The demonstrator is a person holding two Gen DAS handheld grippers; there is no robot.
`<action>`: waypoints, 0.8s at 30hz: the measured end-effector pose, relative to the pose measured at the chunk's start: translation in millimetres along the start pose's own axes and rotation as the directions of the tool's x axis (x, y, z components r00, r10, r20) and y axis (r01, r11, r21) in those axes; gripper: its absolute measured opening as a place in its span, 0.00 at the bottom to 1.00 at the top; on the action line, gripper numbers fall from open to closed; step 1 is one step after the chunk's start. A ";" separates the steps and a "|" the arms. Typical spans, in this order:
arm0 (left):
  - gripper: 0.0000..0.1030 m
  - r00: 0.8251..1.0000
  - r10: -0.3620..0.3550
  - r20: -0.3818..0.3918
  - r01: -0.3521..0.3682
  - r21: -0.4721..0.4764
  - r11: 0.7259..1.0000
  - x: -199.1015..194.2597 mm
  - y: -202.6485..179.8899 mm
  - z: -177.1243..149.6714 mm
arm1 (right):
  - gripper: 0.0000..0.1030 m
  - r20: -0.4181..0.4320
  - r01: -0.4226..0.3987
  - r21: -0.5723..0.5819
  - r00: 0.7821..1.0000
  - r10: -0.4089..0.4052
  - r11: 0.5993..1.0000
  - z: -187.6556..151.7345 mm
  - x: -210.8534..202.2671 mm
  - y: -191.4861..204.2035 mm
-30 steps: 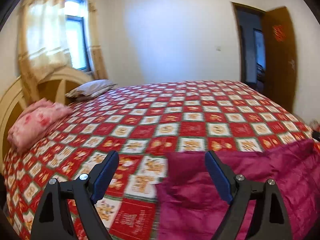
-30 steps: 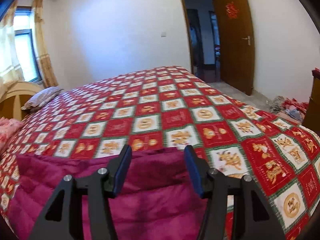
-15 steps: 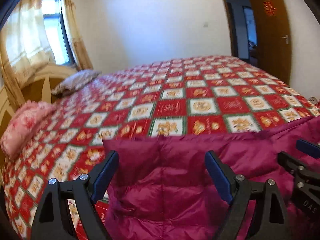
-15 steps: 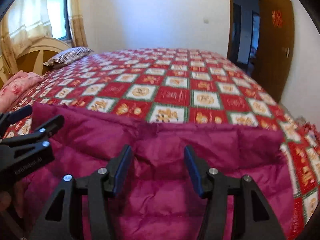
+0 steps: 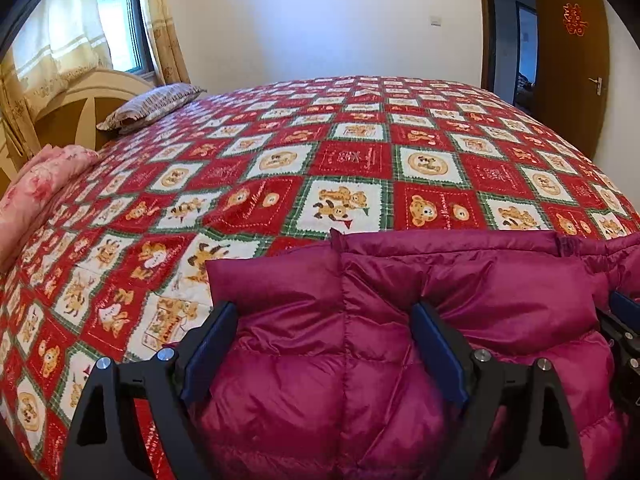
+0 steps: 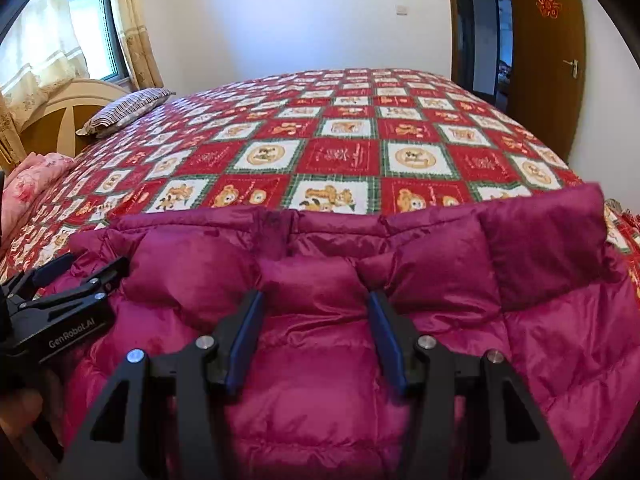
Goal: Fold large clothes
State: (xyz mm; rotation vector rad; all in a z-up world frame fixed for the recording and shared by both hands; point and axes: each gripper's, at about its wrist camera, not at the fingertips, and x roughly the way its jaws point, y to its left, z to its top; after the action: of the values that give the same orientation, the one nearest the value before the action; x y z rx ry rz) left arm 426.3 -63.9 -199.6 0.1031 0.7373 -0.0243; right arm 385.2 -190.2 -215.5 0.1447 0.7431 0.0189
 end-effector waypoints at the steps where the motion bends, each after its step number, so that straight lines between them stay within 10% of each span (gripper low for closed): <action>1: 0.88 1.000 -0.003 -0.006 0.003 -0.006 1.000 1.6 0.9 -0.1 | 0.56 -0.006 0.000 0.003 1.000 0.000 1.000 -0.3 1.7 -0.4; 24: 0.93 0.998 0.021 -0.064 -0.020 0.008 1.000 16.5 -1.7 -0.6 | 0.57 -0.086 0.081 -0.039 0.993 -0.084 0.996 -2.9 22.6 7.5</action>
State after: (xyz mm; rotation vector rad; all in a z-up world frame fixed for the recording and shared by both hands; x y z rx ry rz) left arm 438.0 -65.3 -211.3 0.1189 0.8002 -0.0040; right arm 400.2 -180.8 -231.7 0.0798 0.8352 -0.0402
